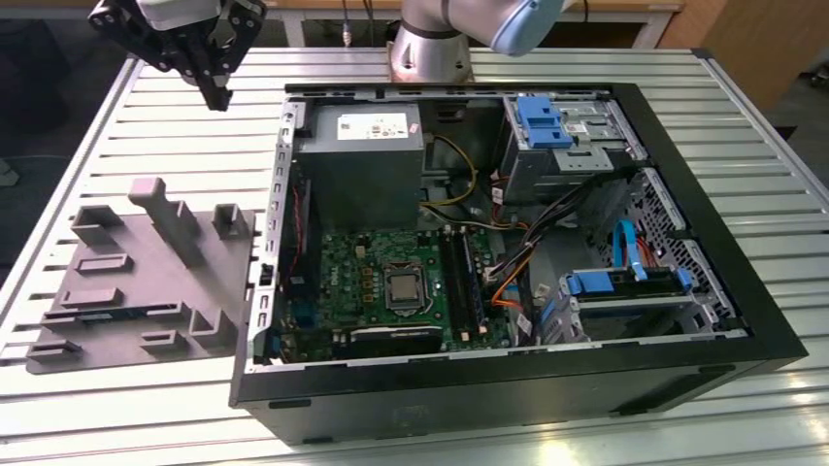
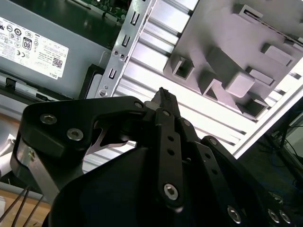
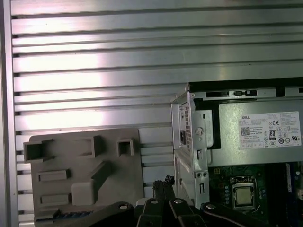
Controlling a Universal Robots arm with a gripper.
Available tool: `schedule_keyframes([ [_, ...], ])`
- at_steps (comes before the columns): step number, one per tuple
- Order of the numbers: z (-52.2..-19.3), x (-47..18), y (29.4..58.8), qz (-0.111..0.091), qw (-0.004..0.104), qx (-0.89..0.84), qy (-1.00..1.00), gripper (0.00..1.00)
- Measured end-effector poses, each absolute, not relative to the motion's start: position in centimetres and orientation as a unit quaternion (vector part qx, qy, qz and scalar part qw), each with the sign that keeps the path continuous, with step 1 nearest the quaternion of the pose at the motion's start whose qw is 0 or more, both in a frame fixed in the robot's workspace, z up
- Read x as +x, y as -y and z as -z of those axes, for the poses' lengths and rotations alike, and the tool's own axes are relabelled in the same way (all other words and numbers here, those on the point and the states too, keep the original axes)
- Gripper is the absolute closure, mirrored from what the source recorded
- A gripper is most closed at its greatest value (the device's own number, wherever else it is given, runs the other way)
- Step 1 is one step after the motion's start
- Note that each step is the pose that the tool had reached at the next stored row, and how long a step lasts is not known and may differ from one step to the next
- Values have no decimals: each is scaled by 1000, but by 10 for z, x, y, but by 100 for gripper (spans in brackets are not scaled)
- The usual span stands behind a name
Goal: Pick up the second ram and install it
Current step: 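Reach for the second ram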
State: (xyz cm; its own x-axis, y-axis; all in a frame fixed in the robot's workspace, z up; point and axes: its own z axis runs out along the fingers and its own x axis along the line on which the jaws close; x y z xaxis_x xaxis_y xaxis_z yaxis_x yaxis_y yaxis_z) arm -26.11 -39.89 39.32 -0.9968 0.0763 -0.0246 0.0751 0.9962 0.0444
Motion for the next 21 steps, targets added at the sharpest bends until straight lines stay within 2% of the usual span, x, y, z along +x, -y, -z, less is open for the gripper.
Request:
schedule_keyframes([
  [21,-393,-295,399,-22,13,38,-999,89],
])
